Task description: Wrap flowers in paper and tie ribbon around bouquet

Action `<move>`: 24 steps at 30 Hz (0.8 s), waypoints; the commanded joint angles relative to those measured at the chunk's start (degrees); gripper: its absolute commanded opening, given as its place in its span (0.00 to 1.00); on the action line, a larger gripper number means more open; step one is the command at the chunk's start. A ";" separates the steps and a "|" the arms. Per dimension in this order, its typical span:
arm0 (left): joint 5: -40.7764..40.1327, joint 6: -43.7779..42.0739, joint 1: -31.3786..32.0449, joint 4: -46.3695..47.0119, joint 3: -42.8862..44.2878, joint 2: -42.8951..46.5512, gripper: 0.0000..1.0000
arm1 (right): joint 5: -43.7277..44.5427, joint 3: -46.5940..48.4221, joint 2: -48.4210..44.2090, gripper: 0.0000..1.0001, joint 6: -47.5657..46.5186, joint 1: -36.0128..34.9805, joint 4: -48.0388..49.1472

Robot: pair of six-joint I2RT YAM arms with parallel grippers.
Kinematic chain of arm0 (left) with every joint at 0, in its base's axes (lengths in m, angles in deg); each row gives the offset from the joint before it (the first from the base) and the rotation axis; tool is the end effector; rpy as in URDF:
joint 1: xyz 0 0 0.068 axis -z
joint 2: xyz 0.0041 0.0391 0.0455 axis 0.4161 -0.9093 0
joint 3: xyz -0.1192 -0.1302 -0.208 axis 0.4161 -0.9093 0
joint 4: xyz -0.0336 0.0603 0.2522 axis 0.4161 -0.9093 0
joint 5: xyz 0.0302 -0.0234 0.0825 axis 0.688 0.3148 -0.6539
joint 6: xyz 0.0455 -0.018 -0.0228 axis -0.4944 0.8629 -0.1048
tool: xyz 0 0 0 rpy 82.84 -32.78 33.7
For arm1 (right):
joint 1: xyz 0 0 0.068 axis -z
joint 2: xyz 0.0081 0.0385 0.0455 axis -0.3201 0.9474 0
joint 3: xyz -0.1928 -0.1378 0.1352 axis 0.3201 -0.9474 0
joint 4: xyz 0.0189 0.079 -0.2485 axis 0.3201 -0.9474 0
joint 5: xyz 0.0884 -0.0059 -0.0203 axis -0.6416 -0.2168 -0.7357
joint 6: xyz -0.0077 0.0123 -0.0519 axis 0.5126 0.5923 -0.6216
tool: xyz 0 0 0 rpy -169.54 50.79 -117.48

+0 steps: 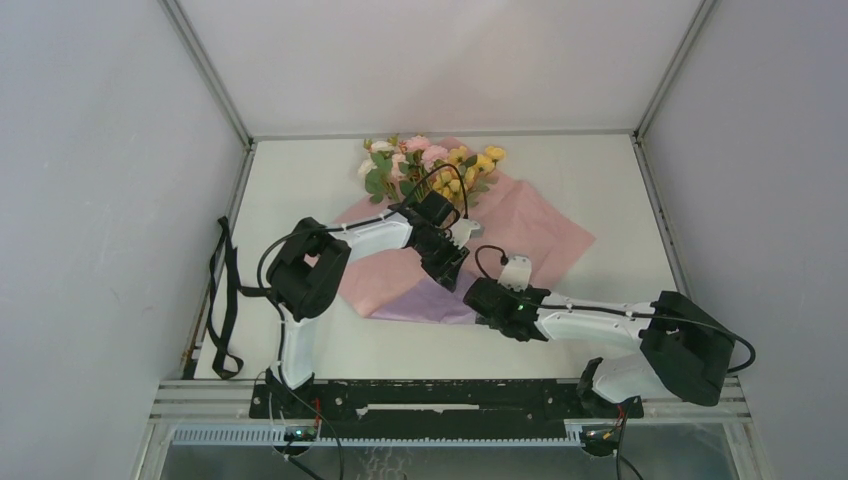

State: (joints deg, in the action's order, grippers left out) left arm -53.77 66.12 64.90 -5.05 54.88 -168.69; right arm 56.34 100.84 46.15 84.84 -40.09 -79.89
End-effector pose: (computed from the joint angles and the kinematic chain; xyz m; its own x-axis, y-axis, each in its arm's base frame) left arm 0.3003 -0.2769 0.1537 -0.6118 0.6792 -0.4053 0.7876 0.4756 -0.3918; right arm 0.1345 0.1843 0.1662 -0.7749 0.0695 -0.6283 0.0612 0.9975 0.0349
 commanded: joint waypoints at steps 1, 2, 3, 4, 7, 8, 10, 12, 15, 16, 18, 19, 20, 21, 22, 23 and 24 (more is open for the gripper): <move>-2.51 -0.86 -0.39 0.62 0.50 -1.77 0.39 | -7.38 -3.29 -1.71 0.65 9.98 2.90 7.09; -2.52 -0.90 -0.38 0.66 0.44 -1.68 0.39 | -7.86 -3.36 -1.46 0.65 10.42 3.25 6.98; -2.45 -1.03 -0.39 0.70 0.32 -1.62 0.39 | -8.07 -3.37 -1.37 0.65 10.91 3.48 6.59; -2.42 -1.12 -0.39 0.75 0.27 -1.59 0.39 | -7.86 -3.37 -1.59 0.65 11.57 3.56 5.92; -2.24 -1.09 -0.37 0.86 0.27 -1.72 0.39 | -5.62 -3.37 -4.52 0.65 12.53 3.42 2.51; -2.15 -1.01 -0.33 0.97 0.29 -1.83 0.39 | -5.08 -3.37 -5.67 0.65 12.89 3.44 1.18; -2.09 -1.04 -0.36 0.93 0.39 -1.93 0.39 | -4.31 -3.37 -8.08 0.65 13.32 3.47 -1.45; -2.25 -1.08 -0.39 0.87 0.32 -1.82 0.39 | -3.96 -3.37 -10.95 0.66 14.30 3.65 -4.16; -2.60 -1.45 -0.33 0.96 0.05 -1.37 0.39 | -4.39 -3.75 -16.63 0.65 16.09 4.81 -6.96; -2.62 -1.44 -0.36 0.95 -0.03 -1.20 0.39 | -4.96 -4.32 -18.86 0.65 17.11 5.38 -7.19; -2.75 -1.48 -0.37 0.96 0.03 -1.21 0.39 | -5.22 -6.11 -23.64 0.65 20.14 6.12 -7.26; -2.80 -1.44 -0.39 0.89 -0.06 -1.24 0.39 | -5.07 -6.83 -25.81 0.65 22.31 6.13 -7.54; -2.87 -1.44 -0.33 0.88 -0.10 -1.21 0.39 | -4.97 -7.45 -27.98 0.65 24.10 6.19 -7.55; -2.88 -1.44 -0.38 0.93 -0.20 -1.13 0.39 | -4.95 -7.91 -29.65 0.65 25.29 6.20 -7.62; -2.97 -1.45 -0.36 1.03 -0.33 -1.08 0.39 | -4.95 -8.01 -31.15 0.65 26.56 6.16 -8.11; -3.02 -1.44 -0.40 1.11 -0.43 -1.01 0.39 | -5.04 -8.03 -31.84 0.65 27.62 6.28 -8.79; -3.02 -1.37 -0.37 1.26 -0.56 -0.91 0.39 | -5.39 -8.05 -32.22 0.65 28.55 6.33 -9.16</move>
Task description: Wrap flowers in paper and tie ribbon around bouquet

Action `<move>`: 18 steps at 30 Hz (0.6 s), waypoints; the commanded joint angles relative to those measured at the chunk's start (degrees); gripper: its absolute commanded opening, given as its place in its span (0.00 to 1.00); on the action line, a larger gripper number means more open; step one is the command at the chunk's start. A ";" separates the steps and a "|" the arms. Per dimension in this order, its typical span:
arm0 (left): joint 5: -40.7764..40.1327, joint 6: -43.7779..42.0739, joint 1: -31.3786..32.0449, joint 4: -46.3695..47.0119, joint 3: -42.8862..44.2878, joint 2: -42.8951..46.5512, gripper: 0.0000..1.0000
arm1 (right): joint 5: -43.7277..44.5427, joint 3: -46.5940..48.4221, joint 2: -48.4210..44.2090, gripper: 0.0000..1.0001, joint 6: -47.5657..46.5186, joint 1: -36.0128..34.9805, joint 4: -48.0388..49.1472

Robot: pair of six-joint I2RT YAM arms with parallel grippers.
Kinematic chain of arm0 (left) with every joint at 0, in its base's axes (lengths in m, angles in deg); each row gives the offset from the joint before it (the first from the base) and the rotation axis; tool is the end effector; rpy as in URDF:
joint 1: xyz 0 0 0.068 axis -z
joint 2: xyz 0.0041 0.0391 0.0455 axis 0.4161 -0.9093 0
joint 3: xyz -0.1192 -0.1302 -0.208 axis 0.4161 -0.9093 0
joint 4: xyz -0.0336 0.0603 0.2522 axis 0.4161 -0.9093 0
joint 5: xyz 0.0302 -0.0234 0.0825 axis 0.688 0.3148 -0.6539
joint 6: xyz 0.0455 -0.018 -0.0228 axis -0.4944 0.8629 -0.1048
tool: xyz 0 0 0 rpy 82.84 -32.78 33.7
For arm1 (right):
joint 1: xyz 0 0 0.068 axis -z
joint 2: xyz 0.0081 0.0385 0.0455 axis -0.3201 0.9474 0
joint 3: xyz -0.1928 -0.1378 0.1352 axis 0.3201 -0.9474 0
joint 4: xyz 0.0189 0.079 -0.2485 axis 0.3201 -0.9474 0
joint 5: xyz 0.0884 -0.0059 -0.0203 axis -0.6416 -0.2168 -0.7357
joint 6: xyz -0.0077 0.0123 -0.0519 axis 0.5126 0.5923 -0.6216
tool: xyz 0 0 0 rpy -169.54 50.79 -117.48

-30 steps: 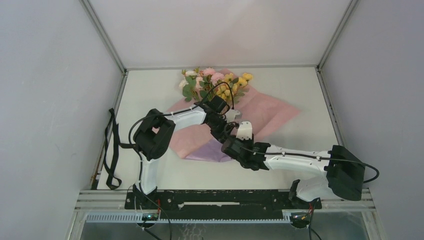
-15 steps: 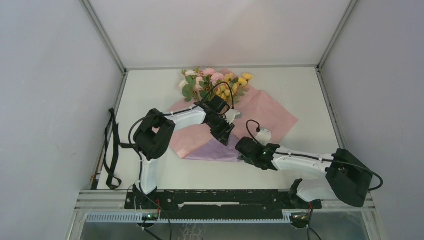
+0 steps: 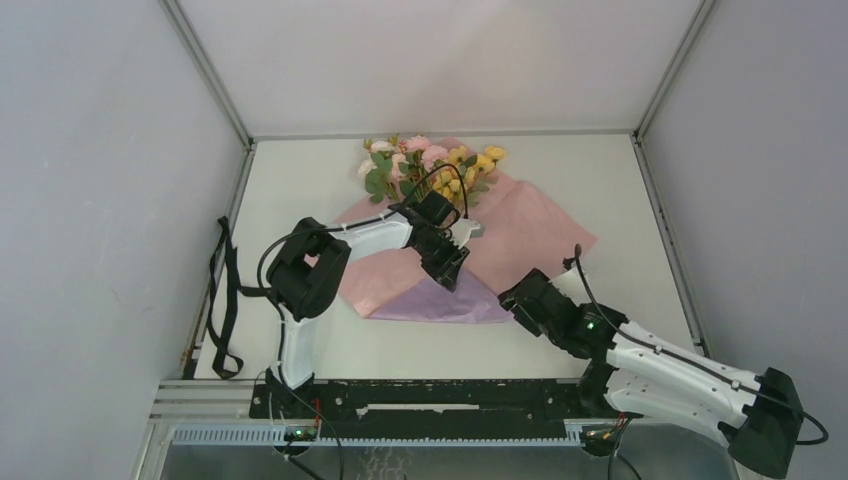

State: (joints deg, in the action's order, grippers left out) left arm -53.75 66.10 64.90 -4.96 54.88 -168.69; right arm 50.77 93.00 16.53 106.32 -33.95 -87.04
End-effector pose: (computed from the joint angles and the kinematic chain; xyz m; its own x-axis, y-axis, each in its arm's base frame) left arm 0.3004 -0.2770 0.1538 -0.6111 0.6790 -0.4069 0.7882 0.4748 -0.3915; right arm 0.1078 0.1140 0.2070 -0.6289 0.6067 -0.4862 0.3617 0.7819 0.5078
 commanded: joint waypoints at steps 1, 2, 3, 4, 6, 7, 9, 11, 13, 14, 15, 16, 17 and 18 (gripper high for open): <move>-3.00 -1.33 -0.39 1.33 -0.68 -0.97 0.39 | -0.49 -0.21 -2.63 0.65 7.75 0.29 -2.13; -3.03 -1.35 -0.39 1.35 -0.66 -0.94 0.39 | -1.27 -0.25 -2.39 0.65 8.42 0.27 -2.00; -3.02 -1.25 -0.33 1.40 -0.70 -0.90 0.39 | -2.26 -0.21 -1.89 0.65 9.12 0.21 -1.73; -3.10 -1.24 -0.35 1.45 -0.60 -0.96 0.39 | -3.11 -0.21 -1.02 0.65 9.61 0.09 -1.12; -3.15 -1.05 -0.39 1.41 -0.56 -0.96 0.39 | -4.58 -0.26 1.04 0.65 10.66 -0.27 0.36; -3.23 -1.01 -0.41 1.45 -0.53 -0.88 0.39 | -5.14 -0.19 2.16 0.65 10.83 -0.52 1.31; -3.33 -1.08 -0.36 1.27 -0.73 -0.49 0.39 | -5.91 -0.19 4.23 0.65 12.48 -0.58 2.08; -3.58 -1.20 -0.33 1.28 -0.92 -0.24 0.39 | -5.90 -0.24 5.72 0.65 13.67 -0.56 2.04; -3.59 -1.24 -0.40 1.24 -0.94 -0.35 0.39 | -5.87 -0.27 7.10 0.65 14.15 -0.58 2.57; -3.55 -1.25 -0.37 1.20 -0.85 -0.41 0.39 | -6.10 -0.27 7.90 0.65 14.05 -0.59 3.32; -3.50 -1.24 -0.39 1.23 -0.71 -0.52 0.39 | -6.47 -0.34 8.64 0.65 13.79 -0.58 4.43; -3.38 -1.21 -0.39 1.26 -0.56 -0.60 0.39 | -7.00 -0.36 9.56 0.65 13.72 -0.60 5.87; -3.32 -1.18 -0.40 1.28 -0.46 -0.72 0.39 | -7.44 -0.38 10.79 0.65 13.98 -0.59 6.54; -3.19 -1.08 -0.37 1.24 -0.35 -0.87 0.39 | -7.71 -0.36 11.72 0.65 14.36 -0.68 6.86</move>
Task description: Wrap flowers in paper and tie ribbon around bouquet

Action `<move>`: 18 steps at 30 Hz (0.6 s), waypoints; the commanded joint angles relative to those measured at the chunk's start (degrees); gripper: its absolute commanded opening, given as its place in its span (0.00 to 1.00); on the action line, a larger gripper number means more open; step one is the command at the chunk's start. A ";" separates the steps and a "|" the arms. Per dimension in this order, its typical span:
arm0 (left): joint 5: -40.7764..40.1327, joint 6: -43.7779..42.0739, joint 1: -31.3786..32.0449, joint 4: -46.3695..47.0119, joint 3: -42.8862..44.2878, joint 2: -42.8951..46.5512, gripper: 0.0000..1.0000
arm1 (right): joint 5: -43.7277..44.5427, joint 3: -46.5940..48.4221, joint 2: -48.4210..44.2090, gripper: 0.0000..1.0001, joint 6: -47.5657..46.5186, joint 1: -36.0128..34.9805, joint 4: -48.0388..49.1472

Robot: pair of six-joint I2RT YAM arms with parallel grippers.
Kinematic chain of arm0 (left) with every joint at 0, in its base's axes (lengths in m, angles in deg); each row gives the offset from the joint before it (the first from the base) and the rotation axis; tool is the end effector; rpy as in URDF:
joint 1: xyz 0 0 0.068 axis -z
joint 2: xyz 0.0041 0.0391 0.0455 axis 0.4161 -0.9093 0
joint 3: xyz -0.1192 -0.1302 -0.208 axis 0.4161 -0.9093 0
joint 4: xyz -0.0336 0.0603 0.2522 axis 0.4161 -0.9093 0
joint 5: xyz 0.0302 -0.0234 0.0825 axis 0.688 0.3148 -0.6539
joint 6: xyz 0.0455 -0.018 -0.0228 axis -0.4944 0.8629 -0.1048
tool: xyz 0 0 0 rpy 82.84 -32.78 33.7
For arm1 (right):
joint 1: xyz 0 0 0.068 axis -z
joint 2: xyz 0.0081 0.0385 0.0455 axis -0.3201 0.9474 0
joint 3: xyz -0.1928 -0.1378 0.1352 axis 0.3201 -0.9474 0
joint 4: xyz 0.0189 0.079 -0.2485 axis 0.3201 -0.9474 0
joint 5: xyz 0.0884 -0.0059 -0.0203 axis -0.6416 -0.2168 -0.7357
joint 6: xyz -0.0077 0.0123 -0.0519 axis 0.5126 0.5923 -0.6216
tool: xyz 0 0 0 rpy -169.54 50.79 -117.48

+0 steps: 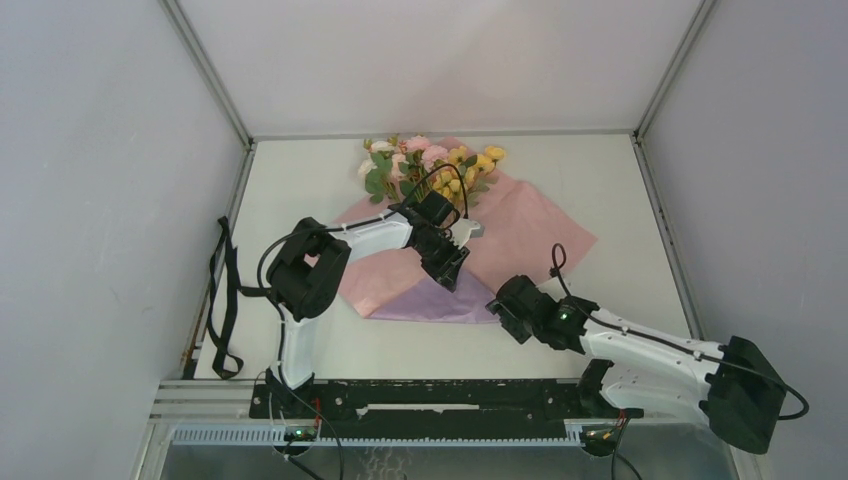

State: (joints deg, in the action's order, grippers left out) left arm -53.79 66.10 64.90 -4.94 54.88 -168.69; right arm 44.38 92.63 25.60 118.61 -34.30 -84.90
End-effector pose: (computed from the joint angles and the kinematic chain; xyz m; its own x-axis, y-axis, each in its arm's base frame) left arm 0.3004 -0.2770 0.1538 -0.6110 0.6789 -0.4072 0.7884 0.4751 -0.3908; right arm 0.1141 0.1299 0.1829 -0.6382 0.7044 -0.3107 0.5255 0.6935 0.4929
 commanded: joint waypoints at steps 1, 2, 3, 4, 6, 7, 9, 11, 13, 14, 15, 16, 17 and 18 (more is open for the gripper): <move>-3.03 -1.11 -0.34 1.22 -0.38 -0.89 0.39 | -1.57 0.01 3.53 0.65 3.07 -0.41 4.56; -2.95 -1.11 -0.36 1.26 -0.39 -0.91 0.39 | -1.57 0.01 4.47 0.65 4.24 -0.43 3.98; -2.86 -1.08 -0.37 1.25 -0.37 -0.93 0.39 | -1.72 0.01 5.30 0.65 5.46 -0.41 3.21; -2.95 -1.14 -0.39 1.24 -0.41 -0.85 0.39 | -1.81 0.01 6.13 0.66 6.58 -0.27 2.33; -3.00 -1.24 -0.41 1.25 -0.53 -0.81 0.39 | -2.02 0.01 7.71 0.66 8.12 -0.08 1.16; -2.91 -1.24 -0.38 1.22 -0.57 -0.76 0.39 | -2.16 0.01 8.49 0.66 8.64 0.08 0.89; -2.86 -1.24 -0.37 1.25 -0.57 -0.83 0.39 | -1.98 0.01 9.95 0.67 8.87 0.55 0.91; -2.92 -1.37 -0.38 0.92 -0.49 -0.70 0.39 | -1.46 0.01 11.24 0.68 8.03 1.65 1.29; -2.80 -1.65 -0.35 0.68 -0.55 -0.51 0.39 | -1.39 0.01 12.59 0.68 6.89 3.04 1.81; -2.80 -1.74 -0.39 0.62 -0.59 -0.37 0.39 | -1.28 0.01 13.05 0.68 5.95 3.71 2.11; -2.77 -1.85 -0.36 0.57 -0.59 -0.22 0.39 | -0.96 0.01 13.44 0.68 5.20 4.26 2.05; -2.69 -1.91 -0.37 0.53 -0.65 -0.19 0.39 | -0.46 0.01 13.84 0.67 4.57 4.83 1.85; -2.66 -1.94 -0.37 0.42 -0.49 -0.09 0.39 | -0.09 0.01 14.17 0.65 3.94 5.05 1.74; -2.65 -2.09 -0.35 0.31 -0.40 -0.10 0.39 | 0.19 0.01 14.51 0.62 3.33 5.23 1.72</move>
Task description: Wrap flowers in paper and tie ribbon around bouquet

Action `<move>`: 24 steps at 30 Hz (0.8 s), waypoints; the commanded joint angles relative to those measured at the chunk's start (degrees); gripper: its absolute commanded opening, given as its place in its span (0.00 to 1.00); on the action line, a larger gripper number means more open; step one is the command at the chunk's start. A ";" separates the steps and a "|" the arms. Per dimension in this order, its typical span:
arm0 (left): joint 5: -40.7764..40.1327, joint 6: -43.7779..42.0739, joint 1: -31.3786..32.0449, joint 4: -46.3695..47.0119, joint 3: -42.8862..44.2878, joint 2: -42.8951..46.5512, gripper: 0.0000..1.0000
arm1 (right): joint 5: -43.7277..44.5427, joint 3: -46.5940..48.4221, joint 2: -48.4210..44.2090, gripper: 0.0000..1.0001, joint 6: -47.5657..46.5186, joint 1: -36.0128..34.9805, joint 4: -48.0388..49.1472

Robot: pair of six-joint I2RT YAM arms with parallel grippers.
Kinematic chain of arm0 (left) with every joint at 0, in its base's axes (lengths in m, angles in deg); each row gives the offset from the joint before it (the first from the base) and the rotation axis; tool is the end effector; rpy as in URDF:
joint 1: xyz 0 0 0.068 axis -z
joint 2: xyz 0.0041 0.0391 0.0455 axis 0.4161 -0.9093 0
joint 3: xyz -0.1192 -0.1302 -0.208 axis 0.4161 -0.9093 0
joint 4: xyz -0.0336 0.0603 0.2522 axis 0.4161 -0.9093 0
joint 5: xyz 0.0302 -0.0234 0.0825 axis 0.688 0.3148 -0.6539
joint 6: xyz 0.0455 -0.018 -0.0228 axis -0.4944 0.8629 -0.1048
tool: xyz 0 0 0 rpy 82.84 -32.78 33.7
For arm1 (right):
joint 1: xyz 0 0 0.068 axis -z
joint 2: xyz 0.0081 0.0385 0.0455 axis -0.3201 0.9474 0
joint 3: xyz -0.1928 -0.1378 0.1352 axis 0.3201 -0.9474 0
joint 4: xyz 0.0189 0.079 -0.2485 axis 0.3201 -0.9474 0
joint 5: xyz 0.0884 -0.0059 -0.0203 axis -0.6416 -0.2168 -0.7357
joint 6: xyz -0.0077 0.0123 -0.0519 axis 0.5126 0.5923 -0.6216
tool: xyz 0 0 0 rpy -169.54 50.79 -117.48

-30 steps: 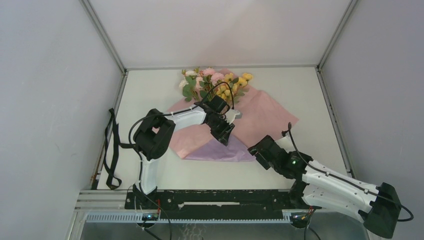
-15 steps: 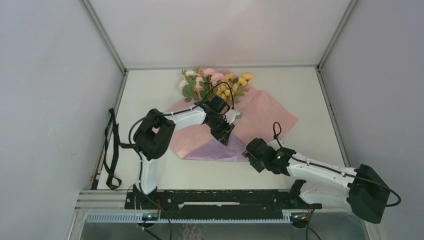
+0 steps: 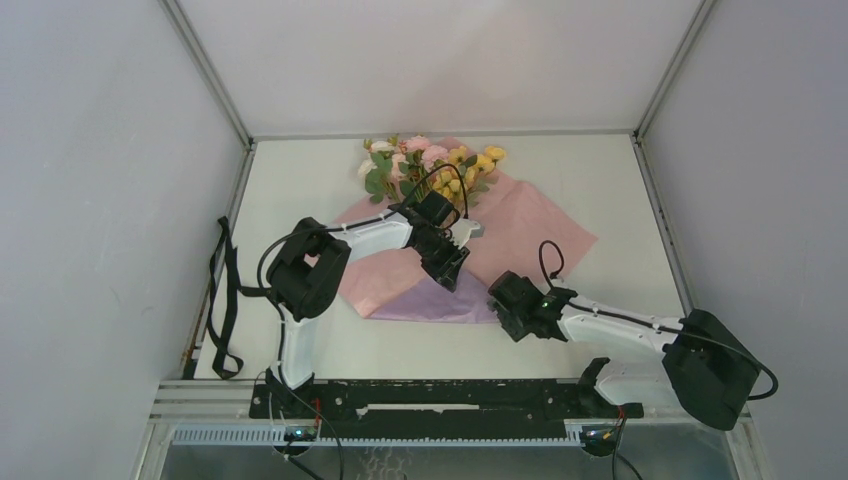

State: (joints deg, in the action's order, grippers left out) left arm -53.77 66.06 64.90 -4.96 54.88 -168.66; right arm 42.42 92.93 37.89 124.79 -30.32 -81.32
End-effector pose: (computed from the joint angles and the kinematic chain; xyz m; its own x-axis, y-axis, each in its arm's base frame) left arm 0.3004 -0.2770 0.1539 -0.6104 0.6792 -0.4076 0.7888 0.4744 -0.3907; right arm 0.1343 0.1367 0.1521 -0.5655 0.7817 -0.2628 0.6784 0.6221 0.3909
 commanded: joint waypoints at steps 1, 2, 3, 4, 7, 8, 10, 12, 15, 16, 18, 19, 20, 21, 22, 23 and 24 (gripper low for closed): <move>-2.74 -2.07 -0.33 0.30 -0.29 -0.10 0.39 | 2.42 -0.29 2.57 0.59 -3.27 1.34 -1.82; -2.77 -2.07 -0.40 0.24 -0.24 -0.19 0.40 | 2.54 -0.29 2.88 0.55 -3.62 1.30 -1.57; -2.75 -2.07 -0.37 0.18 -0.17 -0.23 0.40 | 2.63 -0.29 3.12 0.51 -4.39 1.35 -0.99; -2.81 -2.01 -0.33 0.22 -0.18 -0.25 0.40 | 2.81 -0.29 3.26 0.47 -5.07 1.30 -0.39; -2.79 -1.90 -0.34 0.28 -0.31 -0.34 0.40 | 3.56 -0.29 3.22 0.31 -7.85 1.23 1.16; -2.85 -1.90 -0.38 0.28 -0.32 -0.44 0.39 | 3.90 -0.27 3.07 0.25 -8.58 1.19 1.40; -2.82 -1.90 -0.40 0.32 -0.37 -0.33 0.40 | 4.94 -0.26 2.58 0.15 -10.09 1.05 1.64; -2.80 -1.97 -0.36 0.30 -0.18 -0.30 0.40 | 6.07 -0.21 2.06 0.07 -12.14 0.54 2.25; -3.43 -2.12 -0.40 0.27 0.11 -0.38 0.40 | 7.76 -0.16 1.38 0.00 -15.94 -0.93 4.32; -3.60 -2.20 -0.41 0.35 0.26 -0.39 0.40 | 8.57 0.11 1.37 0.00 -17.14 -1.56 4.48; -3.83 -2.29 -0.39 0.32 0.44 -0.54 0.40 | 10.95 1.67 1.63 0.00 -19.38 -3.23 3.17; -3.91 -2.26 -0.40 0.29 0.52 -0.60 0.40 | 12.76 2.74 1.75 0.00 -20.65 -4.35 2.06; -3.91 -2.19 -0.37 0.16 0.63 -0.79 0.40 | 14.68 3.91 1.98 0.00 -22.01 -5.50 1.10; -3.89 -2.18 -0.41 0.02 0.80 -0.92 0.40 | 16.87 4.87 2.20 0.00 -23.65 -6.63 0.43; -3.91 -2.21 -0.40 -0.18 0.95 -1.06 0.40 | 18.61 5.77 2.54 0.00 -25.32 -7.61 0.19; -3.99 -2.26 -0.38 -0.28 1.00 -1.15 0.40 | 19.81 6.44 2.84 0.00 -27.09 -8.31 0.35; -4.15 -2.25 -0.45 -0.30 0.95 -1.23 0.40 | 20.69 6.93 3.18 0.00 -28.86 -8.83 0.74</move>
State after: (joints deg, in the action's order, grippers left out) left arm -53.81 65.93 64.90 -4.79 54.88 -168.66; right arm 54.00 95.55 40.47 104.68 -36.70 -80.46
